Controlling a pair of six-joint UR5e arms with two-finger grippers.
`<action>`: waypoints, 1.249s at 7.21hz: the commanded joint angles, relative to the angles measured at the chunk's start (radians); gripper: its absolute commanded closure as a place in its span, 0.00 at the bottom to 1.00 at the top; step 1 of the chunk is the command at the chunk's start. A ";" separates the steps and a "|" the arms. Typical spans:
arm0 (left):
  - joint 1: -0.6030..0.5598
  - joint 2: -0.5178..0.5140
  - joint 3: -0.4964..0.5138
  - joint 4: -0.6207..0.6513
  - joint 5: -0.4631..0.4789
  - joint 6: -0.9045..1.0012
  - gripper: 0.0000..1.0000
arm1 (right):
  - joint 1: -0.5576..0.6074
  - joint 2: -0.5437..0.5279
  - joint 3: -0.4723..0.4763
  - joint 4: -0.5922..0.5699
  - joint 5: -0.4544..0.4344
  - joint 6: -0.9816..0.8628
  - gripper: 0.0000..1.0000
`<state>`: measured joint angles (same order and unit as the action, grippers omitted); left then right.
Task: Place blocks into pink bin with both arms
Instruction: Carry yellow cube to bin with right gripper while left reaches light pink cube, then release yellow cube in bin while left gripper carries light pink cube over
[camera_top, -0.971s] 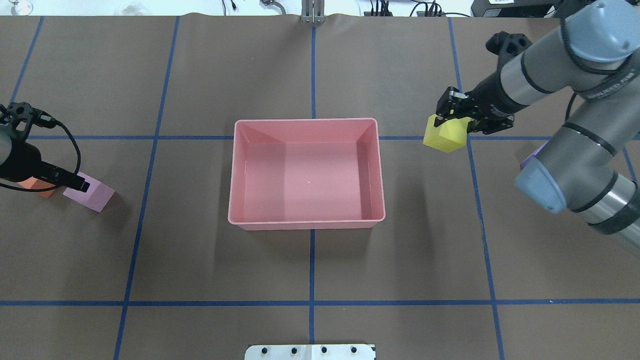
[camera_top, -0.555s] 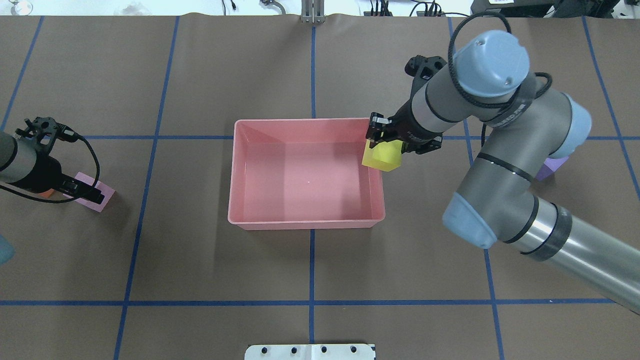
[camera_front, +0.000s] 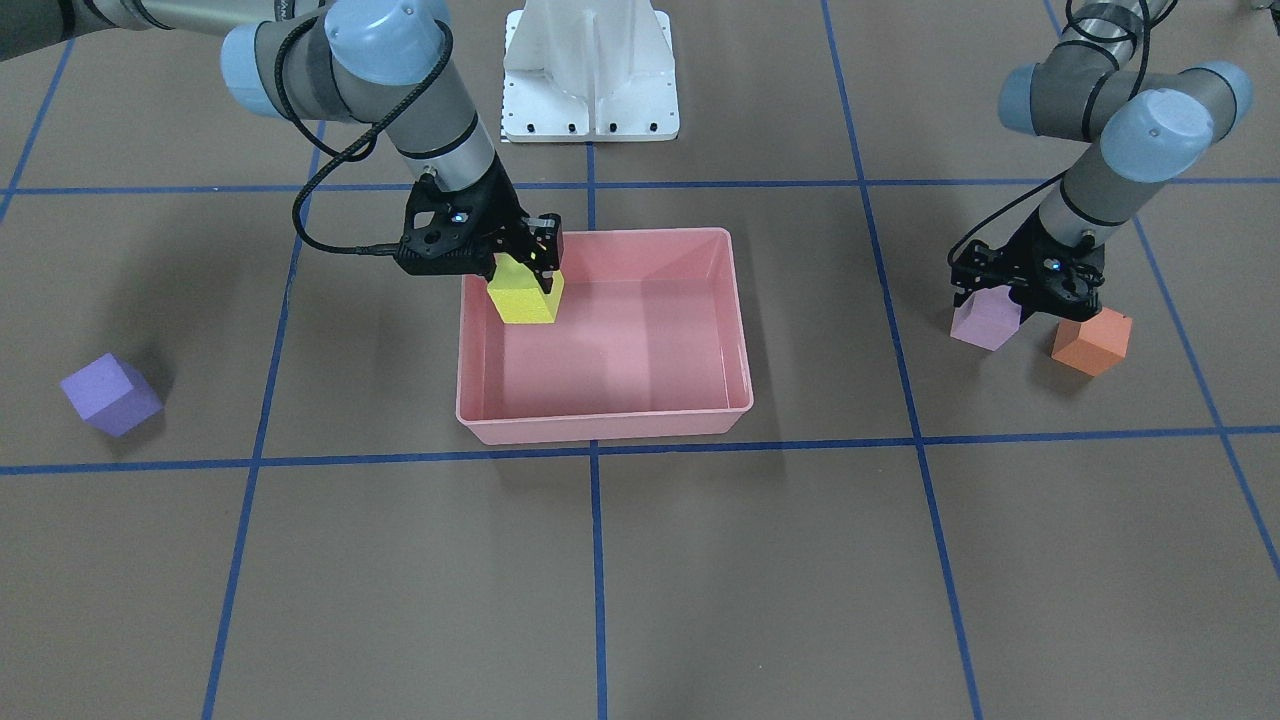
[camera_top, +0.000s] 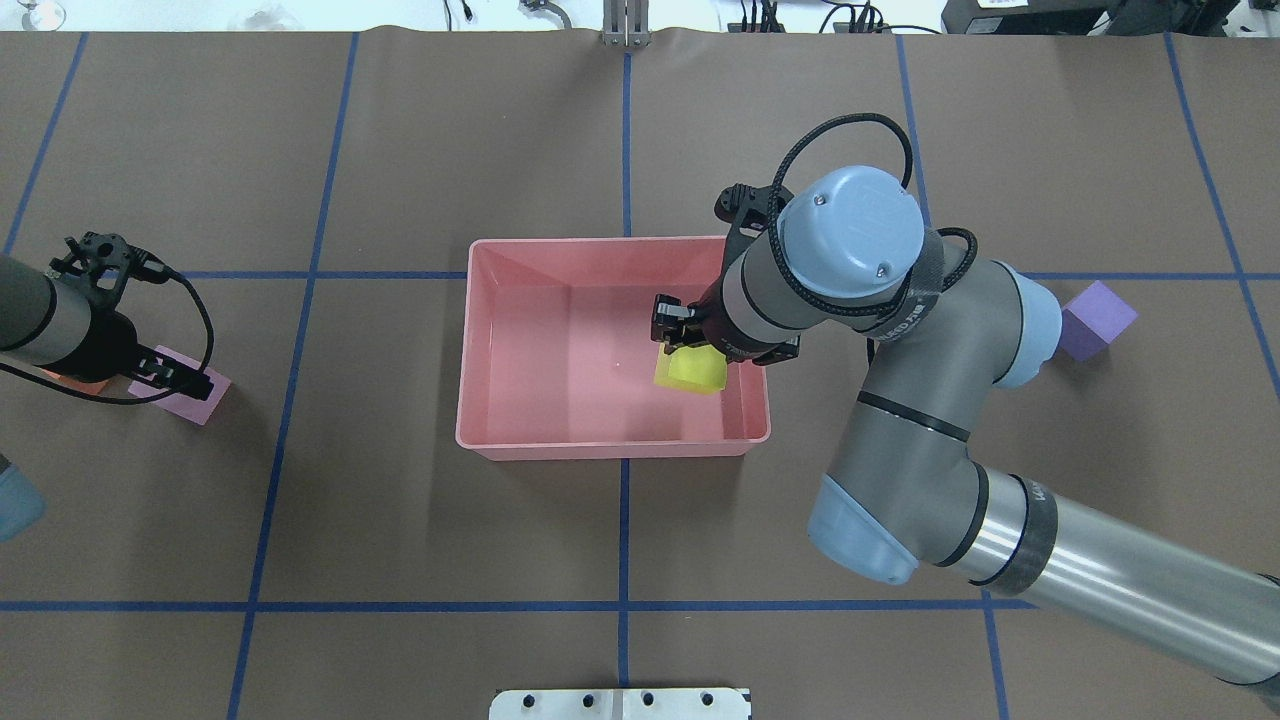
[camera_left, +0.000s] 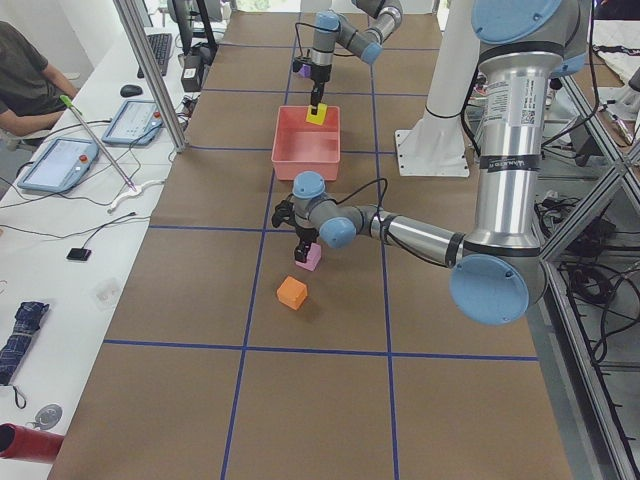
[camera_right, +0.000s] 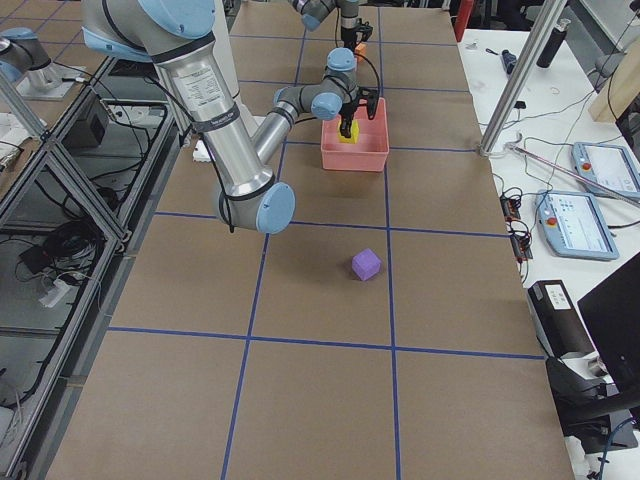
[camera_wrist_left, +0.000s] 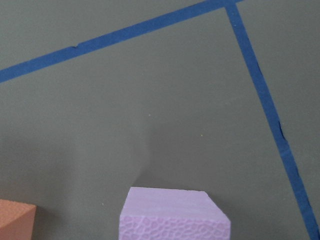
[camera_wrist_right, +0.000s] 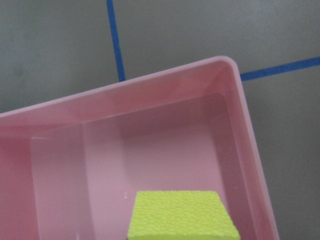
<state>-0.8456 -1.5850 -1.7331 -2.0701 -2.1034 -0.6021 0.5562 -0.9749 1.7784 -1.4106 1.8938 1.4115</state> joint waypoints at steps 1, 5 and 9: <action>0.002 -0.016 -0.012 0.004 -0.012 -0.122 1.00 | -0.016 0.013 -0.027 0.004 -0.025 0.003 0.74; 0.000 -0.275 -0.083 0.015 -0.249 -0.754 1.00 | 0.077 0.001 0.015 0.009 0.032 0.020 0.00; 0.141 -0.634 -0.042 0.329 -0.081 -0.963 1.00 | 0.358 -0.169 0.012 0.010 0.251 -0.154 0.00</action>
<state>-0.7778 -2.1059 -1.7945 -1.8752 -2.2820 -1.5395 0.8516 -1.0831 1.7960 -1.3989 2.1272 1.3479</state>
